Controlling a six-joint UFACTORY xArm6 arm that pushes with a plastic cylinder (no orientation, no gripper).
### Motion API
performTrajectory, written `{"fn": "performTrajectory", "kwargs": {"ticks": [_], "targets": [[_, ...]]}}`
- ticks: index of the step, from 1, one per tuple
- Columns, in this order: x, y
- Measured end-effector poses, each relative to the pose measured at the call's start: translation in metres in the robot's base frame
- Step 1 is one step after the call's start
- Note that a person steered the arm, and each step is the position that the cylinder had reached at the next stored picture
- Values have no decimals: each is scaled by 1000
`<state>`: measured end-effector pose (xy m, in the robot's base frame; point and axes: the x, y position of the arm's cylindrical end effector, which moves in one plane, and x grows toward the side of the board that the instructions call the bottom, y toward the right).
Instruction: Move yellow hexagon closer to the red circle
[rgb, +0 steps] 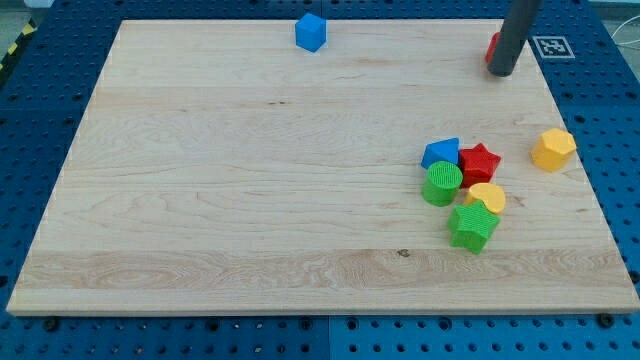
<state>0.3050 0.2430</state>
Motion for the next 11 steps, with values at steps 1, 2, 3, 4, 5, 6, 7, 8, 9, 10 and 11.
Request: {"fn": "performTrajectory", "kwargs": {"ticks": [1,2,3,4,5,6,7,8,9,10,11], "targets": [[-15,3],[-35,3],[-44,5],[-27,11],[35,11],[84,5],[110,-11],[166,-9],[220,10],[234,30],[215,39]]}}
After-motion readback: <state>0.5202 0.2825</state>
